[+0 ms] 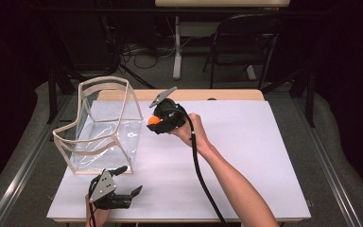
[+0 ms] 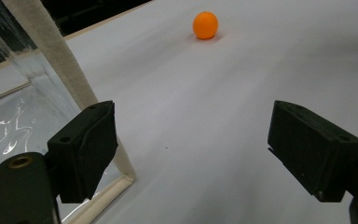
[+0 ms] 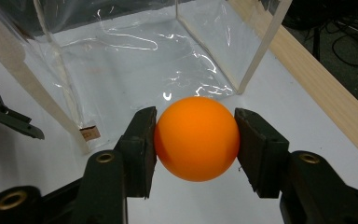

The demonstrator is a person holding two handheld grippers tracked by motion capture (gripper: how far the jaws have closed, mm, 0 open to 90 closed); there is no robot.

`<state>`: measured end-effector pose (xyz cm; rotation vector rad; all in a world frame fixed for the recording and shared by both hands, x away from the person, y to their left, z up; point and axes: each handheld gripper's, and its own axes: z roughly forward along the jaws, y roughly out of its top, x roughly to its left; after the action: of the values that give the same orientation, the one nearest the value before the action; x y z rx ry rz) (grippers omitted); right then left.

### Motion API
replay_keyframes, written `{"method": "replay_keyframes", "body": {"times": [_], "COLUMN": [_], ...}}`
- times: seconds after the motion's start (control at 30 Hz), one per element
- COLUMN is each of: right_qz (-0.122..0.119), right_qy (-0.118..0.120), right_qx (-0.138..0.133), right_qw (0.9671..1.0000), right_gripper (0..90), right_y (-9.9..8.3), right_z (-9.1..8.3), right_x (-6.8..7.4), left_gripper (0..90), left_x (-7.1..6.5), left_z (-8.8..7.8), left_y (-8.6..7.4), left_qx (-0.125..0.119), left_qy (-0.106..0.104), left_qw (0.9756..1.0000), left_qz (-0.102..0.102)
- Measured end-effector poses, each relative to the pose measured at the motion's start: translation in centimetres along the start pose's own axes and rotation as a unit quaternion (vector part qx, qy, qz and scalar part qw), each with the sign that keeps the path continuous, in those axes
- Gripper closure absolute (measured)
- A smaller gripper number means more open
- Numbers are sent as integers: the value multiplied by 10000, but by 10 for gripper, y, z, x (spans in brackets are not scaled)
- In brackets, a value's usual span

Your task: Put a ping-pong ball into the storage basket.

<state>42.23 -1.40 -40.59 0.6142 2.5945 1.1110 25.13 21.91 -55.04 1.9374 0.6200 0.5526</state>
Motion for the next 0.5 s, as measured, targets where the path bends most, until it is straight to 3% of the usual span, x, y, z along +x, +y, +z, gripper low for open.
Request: {"method": "replay_keyframes", "body": {"times": [0.5], "right_qz": [8], "right_qy": [-65], "right_qx": [-149], "right_qw": [9999], "right_gripper": [508], "right_y": [8], "right_z": [-4], "right_x": [2], "left_gripper": [157], "left_x": [0], "left_z": [0], "left_y": [0], "left_qx": [-9], "left_qy": [5], "left_qw": [10000], "left_qz": [0]}}
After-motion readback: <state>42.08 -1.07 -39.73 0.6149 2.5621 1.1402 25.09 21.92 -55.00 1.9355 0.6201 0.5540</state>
